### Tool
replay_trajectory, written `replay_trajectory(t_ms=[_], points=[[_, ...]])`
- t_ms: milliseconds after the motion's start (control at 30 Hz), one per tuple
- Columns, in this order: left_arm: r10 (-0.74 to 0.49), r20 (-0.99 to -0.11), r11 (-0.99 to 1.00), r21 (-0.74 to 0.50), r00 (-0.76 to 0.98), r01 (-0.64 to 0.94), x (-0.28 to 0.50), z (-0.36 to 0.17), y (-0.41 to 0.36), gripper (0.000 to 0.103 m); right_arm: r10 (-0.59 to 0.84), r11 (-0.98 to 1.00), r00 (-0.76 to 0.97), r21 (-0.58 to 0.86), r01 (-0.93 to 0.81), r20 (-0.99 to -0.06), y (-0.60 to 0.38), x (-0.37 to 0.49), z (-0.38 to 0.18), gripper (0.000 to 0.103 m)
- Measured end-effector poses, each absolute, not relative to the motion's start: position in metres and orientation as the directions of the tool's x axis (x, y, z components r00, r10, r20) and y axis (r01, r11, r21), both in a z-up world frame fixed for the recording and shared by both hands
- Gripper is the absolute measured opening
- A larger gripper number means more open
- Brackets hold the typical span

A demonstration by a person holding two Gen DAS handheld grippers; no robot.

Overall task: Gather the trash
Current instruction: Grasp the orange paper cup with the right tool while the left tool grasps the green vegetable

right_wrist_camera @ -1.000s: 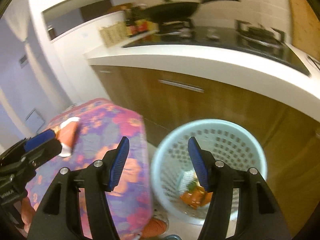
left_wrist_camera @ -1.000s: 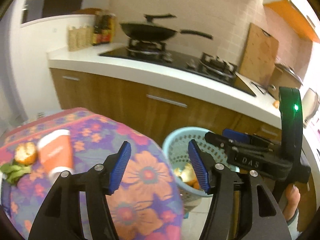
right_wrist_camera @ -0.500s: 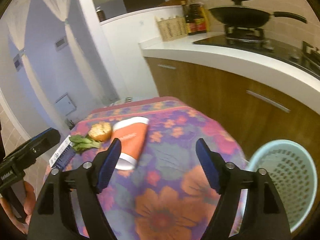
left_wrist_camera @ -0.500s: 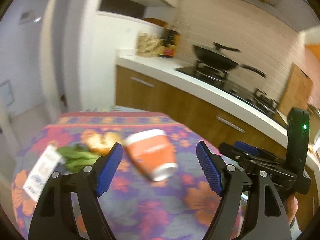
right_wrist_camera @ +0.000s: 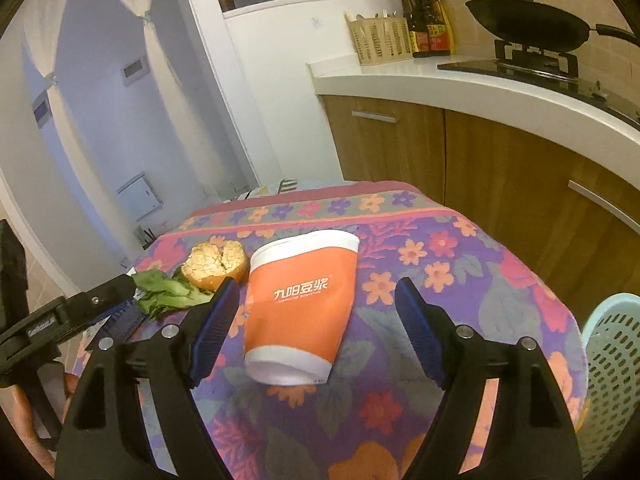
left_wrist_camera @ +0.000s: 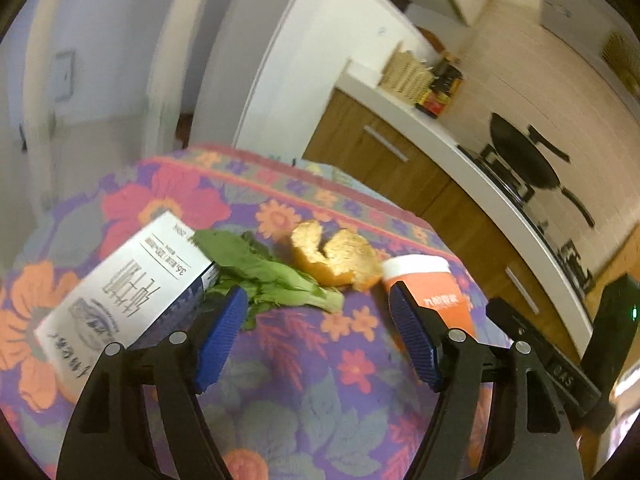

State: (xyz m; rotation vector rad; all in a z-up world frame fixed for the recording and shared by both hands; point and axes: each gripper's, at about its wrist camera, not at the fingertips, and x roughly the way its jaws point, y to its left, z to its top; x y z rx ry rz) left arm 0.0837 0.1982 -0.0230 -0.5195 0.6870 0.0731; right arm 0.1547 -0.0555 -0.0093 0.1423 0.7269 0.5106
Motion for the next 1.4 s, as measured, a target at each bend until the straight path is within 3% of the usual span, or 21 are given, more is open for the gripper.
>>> replay_trajectory(t_ms=[367, 567, 667, 700, 833, 900, 967, 1033, 1167, 1300, 1400], points=[[-0.014, -0.704, 0.826, -0.409, 0.710, -0.388, 0.125, -0.051, 0.207, 0.060, 0.439, 0.895, 0.690, 0.214, -0.391, -0.575, -0.046, 0.154, -0.017, 0.076], [0.054, -0.709, 0.842, -0.346, 0.703, -0.413, 0.132, -0.054, 0.201, 0.056, 0.435, 0.887, 0.645, 0.174, -0.428, -0.629, -0.030, 0.158, -0.024, 0.076], [0.087, -0.699, 0.849, -0.320, 0.710, -0.420, 0.129, -0.053, 0.199, 0.049, 0.436, 0.885, 0.596, 0.201, -0.420, -0.674, -0.029, 0.168, -0.032, 0.076], [0.106, -0.693, 0.850, -0.309, 0.713, -0.427, 0.128, -0.052, 0.198, 0.040, 0.439, 0.883, 0.572, 0.214, -0.418, -0.693, -0.029, 0.173, -0.035, 0.076], [0.110, -0.678, 0.870, -0.288, 0.726, -0.401, 0.127, -0.050, 0.194, 0.039, 0.470, 0.865, 0.496, 0.271, -0.422, -0.730, -0.027, 0.184, -0.046, 0.087], [0.089, -0.671, 0.861, -0.320, 0.736, -0.396, 0.124, -0.052, 0.199, 0.035, 0.475, 0.863, 0.467, 0.290, -0.414, -0.745, -0.027, 0.189, -0.050, 0.088], [0.081, -0.667, 0.854, -0.337, 0.741, -0.396, 0.123, -0.053, 0.204, 0.020, 0.496, 0.852, 0.436, 0.322, -0.413, -0.751, -0.027, 0.192, -0.054, 0.088], [0.059, -0.653, 0.841, -0.375, 0.755, -0.391, 0.120, -0.053, 0.210, 0.012, 0.495, 0.851, 0.436, 0.319, -0.417, -0.752, -0.026, 0.192, -0.054, 0.088], [0.029, -0.614, 0.815, -0.443, 0.789, -0.375, 0.113, -0.051, 0.215, 0.007, 0.498, 0.843, 0.428, 0.307, -0.441, -0.754, -0.020, 0.189, -0.053, 0.088], [0.013, -0.588, 0.822, -0.454, 0.809, -0.343, 0.110, -0.045, 0.210, 0.005, 0.514, 0.835, 0.417, 0.325, -0.443, -0.750, -0.022, 0.189, -0.052, 0.085], [0.000, -0.564, 0.832, -0.458, 0.826, -0.313, 0.106, -0.038, 0.205, 0.003, 0.541, 0.817, 0.401, 0.351, -0.456, -0.739, -0.024, 0.188, -0.052, 0.074]])
